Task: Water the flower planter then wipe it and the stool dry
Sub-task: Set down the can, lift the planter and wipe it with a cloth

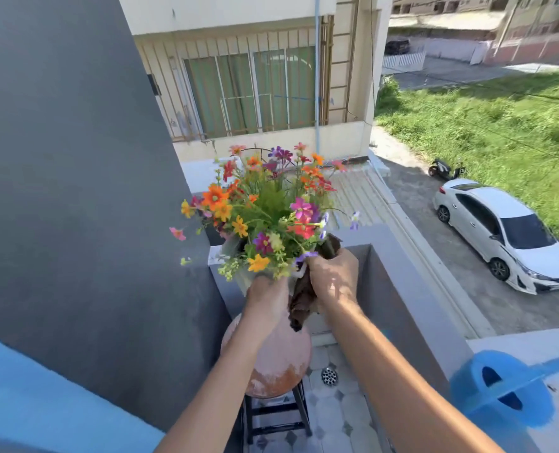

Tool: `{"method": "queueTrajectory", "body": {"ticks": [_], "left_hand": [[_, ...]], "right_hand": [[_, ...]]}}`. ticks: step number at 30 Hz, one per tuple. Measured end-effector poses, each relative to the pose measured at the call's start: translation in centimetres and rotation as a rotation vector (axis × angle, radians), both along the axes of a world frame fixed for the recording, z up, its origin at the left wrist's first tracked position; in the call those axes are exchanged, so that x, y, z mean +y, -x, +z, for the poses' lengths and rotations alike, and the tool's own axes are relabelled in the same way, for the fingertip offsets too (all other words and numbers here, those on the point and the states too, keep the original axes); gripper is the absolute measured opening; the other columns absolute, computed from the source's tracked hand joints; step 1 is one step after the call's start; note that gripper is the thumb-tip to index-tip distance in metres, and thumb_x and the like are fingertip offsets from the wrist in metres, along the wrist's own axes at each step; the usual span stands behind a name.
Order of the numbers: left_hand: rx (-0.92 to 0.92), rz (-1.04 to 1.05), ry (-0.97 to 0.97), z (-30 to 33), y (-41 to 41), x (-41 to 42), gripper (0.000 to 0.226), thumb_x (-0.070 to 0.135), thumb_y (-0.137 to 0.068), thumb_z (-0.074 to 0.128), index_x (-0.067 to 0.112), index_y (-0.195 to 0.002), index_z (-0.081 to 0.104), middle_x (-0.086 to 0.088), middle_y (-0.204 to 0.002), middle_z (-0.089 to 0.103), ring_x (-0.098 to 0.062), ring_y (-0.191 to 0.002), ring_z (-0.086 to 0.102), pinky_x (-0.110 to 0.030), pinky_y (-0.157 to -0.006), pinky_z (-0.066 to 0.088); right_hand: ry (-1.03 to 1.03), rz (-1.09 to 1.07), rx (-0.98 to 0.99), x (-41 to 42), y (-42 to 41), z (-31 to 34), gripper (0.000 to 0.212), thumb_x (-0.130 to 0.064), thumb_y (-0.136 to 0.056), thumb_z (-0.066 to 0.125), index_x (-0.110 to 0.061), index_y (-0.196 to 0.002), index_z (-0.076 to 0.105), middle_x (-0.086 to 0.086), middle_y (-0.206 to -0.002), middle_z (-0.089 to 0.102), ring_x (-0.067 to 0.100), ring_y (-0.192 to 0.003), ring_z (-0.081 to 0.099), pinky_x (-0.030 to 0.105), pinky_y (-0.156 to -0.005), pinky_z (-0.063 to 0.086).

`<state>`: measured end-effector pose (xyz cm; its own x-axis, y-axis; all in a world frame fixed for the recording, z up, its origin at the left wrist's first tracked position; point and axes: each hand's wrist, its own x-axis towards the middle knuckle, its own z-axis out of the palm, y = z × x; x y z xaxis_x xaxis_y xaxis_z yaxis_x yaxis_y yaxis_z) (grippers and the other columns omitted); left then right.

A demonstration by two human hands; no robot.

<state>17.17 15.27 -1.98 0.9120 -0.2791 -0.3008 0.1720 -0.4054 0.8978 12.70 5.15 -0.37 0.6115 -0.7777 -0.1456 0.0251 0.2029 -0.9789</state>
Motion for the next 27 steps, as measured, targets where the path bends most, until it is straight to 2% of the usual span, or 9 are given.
{"method": "queueTrajectory", "body": {"ticks": [3, 5, 7, 10, 13, 15, 17, 22, 27], "left_hand": [[0.065, -0.004, 0.055, -0.9, 0.2, 0.0, 0.047, 0.045, -0.09, 0.052, 0.013, -0.123, 0.061, -0.02, -0.123, 0.064, -0.036, -0.109, 0.063, -0.037, -0.089, 0.053], [0.019, -0.014, 0.036, -0.6, 0.1, 0.3, 0.056, 0.056, -0.083, 0.049, 0.015, -0.12, 0.059, -0.027, -0.111, 0.06, -0.039, -0.094, 0.061, -0.032, -0.078, 0.047], [0.042, 0.009, 0.055, 0.3, -0.3, 0.8, 0.049, 0.046, -0.089, 0.048, 0.008, -0.117, 0.06, -0.022, -0.094, 0.06, -0.03, -0.081, 0.057, -0.032, -0.068, 0.044], [0.089, 0.003, 0.017, 0.8, -1.5, 1.6, 0.034, 0.029, -0.099, 0.042, 0.007, -0.098, 0.068, -0.015, -0.084, 0.062, -0.031, -0.07, 0.059, -0.036, -0.065, 0.049], [0.161, -0.007, 0.148, 2.2, -0.9, 2.4, 0.038, 0.031, -0.098, 0.041, 0.011, -0.072, 0.058, -0.007, -0.062, 0.054, -0.016, -0.041, 0.048, -0.024, -0.047, 0.031], [0.192, -0.025, 0.21, 2.7, -0.4, 3.0, 0.038, 0.027, -0.097, 0.041, 0.01, -0.064, 0.05, -0.006, -0.055, 0.048, -0.01, -0.031, 0.031, -0.021, -0.044, 0.018], [0.202, -0.051, 0.243, 2.9, 0.0, 3.3, 0.037, 0.024, -0.094, 0.042, 0.012, -0.06, 0.046, -0.003, -0.052, 0.045, -0.01, -0.033, 0.021, -0.022, -0.044, 0.012], [0.182, -0.05, 0.243, 3.5, 0.4, 3.1, 0.034, 0.023, -0.097, 0.041, 0.014, -0.064, 0.048, -0.001, -0.049, 0.044, -0.009, -0.035, 0.019, -0.02, -0.041, 0.013], [0.242, 0.002, 0.352, 3.8, -0.6, 2.8, 0.036, 0.022, -0.095, 0.038, 0.01, -0.062, 0.045, -0.003, -0.049, 0.045, -0.007, -0.031, 0.02, -0.015, -0.037, 0.013]], "right_hand": [[0.039, 0.04, -0.037, 1.2, 0.2, -0.2, 0.006, -0.02, -0.067, 0.071, -0.019, -0.073, 0.069, -0.013, -0.062, 0.068, 0.007, -0.062, 0.061, 0.024, -0.062, 0.051], [0.064, 0.034, -0.027, 1.3, 0.3, -0.3, 0.005, -0.016, -0.075, 0.073, -0.015, -0.079, 0.07, -0.013, -0.065, 0.066, 0.006, -0.064, 0.057, 0.023, -0.063, 0.049], [0.045, 0.076, -0.068, 1.5, 0.6, -0.5, 0.003, -0.011, -0.085, 0.07, -0.009, -0.087, 0.07, -0.006, -0.072, 0.066, 0.006, -0.067, 0.056, 0.019, -0.063, 0.048], [0.056, 0.159, -0.125, 2.3, 1.1, -0.5, 0.006, -0.01, -0.092, 0.065, -0.006, -0.093, 0.069, -0.003, -0.08, 0.067, 0.002, -0.069, 0.059, 0.012, -0.063, 0.048], [0.178, 0.162, -0.142, 1.6, 0.7, 0.2, 0.015, -0.006, -0.096, 0.058, -0.018, -0.092, 0.068, -0.013, -0.083, 0.069, -0.007, -0.073, 0.062, 0.008, -0.067, 0.048], [0.322, 0.071, -0.101, -0.2, -0.4, 0.7, 0.011, -0.01, -0.096, 0.058, -0.018, -0.094, 0.066, -0.011, -0.08, 0.067, 0.002, -0.075, 0.061, 0.02, -0.069, 0.048], [0.424, -0.045, -0.023, -2.5, -1.9, 0.7, 0.009, -0.013, -0.096, 0.058, -0.015, -0.09, 0.064, -0.005, -0.075, 0.063, 0.014, -0.075, 0.058, 0.03, -0.068, 0.043], [0.452, -0.143, 0.089, -4.1, -3.4, 0.6, 0.013, -0.016, -0.096, 0.055, -0.01, -0.086, 0.061, 0.006, -0.081, 0.063, 0.024, -0.079, 0.058, 0.028, -0.069, 0.037], [0.467, -0.023, -0.167, 2.4, -0.7, -0.2, 0.009, -0.009, -0.092, 0.066, -0.013, -0.1, 0.064, -0.012, -0.086, 0.066, -0.012, -0.079, 0.06, 0.004, -0.07, 0.041]]}}
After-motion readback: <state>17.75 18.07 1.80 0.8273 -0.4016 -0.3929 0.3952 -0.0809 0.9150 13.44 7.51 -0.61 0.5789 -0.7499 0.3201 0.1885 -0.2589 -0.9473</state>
